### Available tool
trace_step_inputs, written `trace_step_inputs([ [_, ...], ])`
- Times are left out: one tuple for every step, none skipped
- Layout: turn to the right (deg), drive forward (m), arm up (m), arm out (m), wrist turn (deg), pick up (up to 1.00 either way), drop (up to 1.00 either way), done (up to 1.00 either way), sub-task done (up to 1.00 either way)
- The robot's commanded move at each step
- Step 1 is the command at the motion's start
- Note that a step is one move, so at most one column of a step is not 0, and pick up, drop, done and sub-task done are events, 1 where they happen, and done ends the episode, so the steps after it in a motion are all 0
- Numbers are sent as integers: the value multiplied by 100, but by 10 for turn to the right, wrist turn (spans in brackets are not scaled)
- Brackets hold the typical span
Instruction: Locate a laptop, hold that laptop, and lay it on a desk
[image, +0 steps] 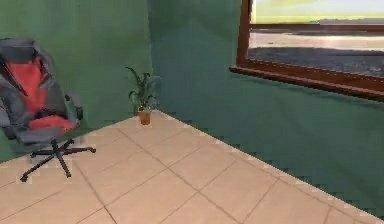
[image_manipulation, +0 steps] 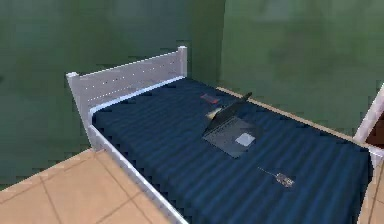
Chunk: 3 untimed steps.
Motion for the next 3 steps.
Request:
trace_step_inputs([
  [420, 0, 0, 0, 0, 0, 0, 0, 0],
  [0, 40, 0, 0, 0, 0, 0, 0, 0],
  [450, 0, 0, 0, 0, 0, 0, 0, 0],
])
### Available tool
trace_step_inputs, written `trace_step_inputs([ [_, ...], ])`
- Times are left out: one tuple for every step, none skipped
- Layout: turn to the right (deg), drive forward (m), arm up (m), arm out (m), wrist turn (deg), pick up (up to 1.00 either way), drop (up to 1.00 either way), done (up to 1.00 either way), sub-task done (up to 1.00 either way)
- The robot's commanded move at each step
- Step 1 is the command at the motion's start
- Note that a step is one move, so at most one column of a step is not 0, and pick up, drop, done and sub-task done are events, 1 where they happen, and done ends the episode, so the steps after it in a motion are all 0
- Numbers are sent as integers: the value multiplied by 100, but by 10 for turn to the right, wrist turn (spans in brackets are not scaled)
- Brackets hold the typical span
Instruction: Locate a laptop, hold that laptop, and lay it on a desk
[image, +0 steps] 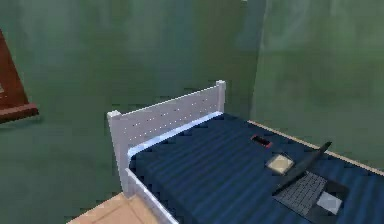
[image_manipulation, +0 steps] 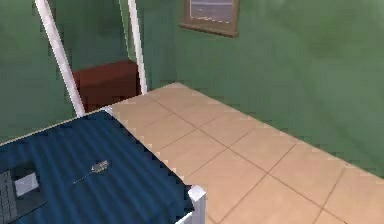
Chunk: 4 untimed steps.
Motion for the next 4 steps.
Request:
trace_step_inputs([
  [450, 0, 0, 0, 0, 0, 0, 0, 0],
  [210, 0, 0, 0, 0, 0, 0, 0, 0],
  [0, 25, 0, 0, 0, 0, 0, 0, 0],
  [-450, 0, 0, 0, 0, 0, 0, 0, 0],
])
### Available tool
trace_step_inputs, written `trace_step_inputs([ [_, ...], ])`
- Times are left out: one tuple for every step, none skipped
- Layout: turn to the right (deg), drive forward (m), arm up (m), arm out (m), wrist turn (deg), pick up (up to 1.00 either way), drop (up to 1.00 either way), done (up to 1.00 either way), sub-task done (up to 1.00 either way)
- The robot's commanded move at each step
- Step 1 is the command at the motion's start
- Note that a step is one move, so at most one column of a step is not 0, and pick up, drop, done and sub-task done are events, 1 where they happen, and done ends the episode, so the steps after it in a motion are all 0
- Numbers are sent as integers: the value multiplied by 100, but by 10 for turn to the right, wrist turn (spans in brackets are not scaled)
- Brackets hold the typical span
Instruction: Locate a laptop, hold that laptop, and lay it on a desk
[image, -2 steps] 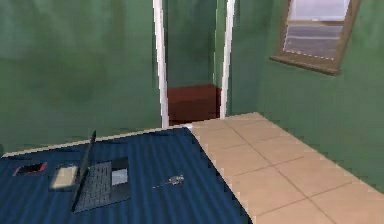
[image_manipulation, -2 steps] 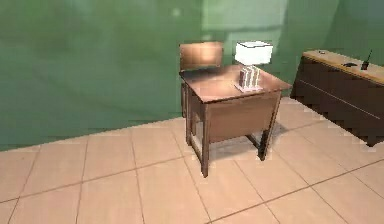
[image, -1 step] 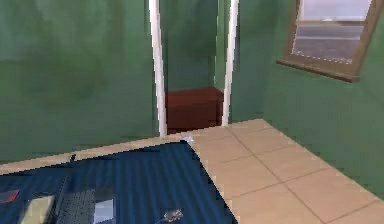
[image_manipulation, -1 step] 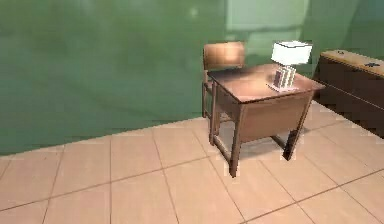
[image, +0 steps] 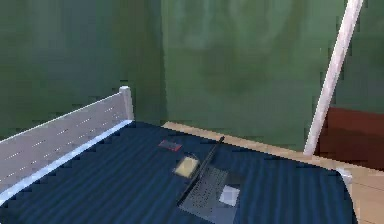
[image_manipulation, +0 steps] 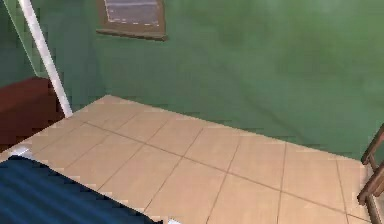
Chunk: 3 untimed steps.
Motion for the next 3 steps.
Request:
trace_step_inputs([
  [-450, 0, 0, 0, 0, 0, 0, 0, 0],
  [-330, 0, 0, 0, 0, 0, 0, 0, 0],
  [0, 0, 50, 0, 0, 0, 0, 0, 0],
])
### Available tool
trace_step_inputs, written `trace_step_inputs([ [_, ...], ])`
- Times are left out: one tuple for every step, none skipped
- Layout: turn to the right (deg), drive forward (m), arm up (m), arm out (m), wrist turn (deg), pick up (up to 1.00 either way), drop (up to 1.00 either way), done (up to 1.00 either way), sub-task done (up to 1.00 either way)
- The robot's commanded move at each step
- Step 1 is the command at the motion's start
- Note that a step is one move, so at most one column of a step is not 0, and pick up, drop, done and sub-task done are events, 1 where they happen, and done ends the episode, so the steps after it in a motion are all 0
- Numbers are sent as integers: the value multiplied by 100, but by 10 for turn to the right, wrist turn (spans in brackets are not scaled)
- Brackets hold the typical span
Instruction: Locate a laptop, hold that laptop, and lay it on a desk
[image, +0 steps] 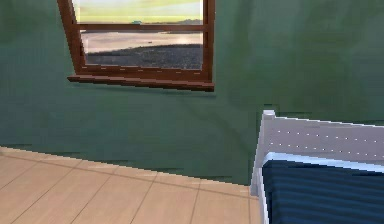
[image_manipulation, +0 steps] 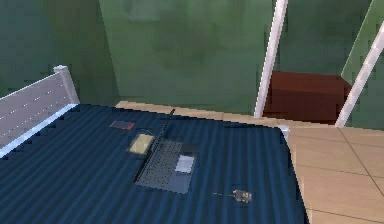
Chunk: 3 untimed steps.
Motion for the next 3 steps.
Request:
trace_step_inputs([
  [0, 0, 10, 0, 0, 0, 0, 0, 0],
  [0, 0, 0, 36, 0, 0, 0, 0, 0],
  [0, 0, 0, 0, 450, 0, 0, 0, 0],
])
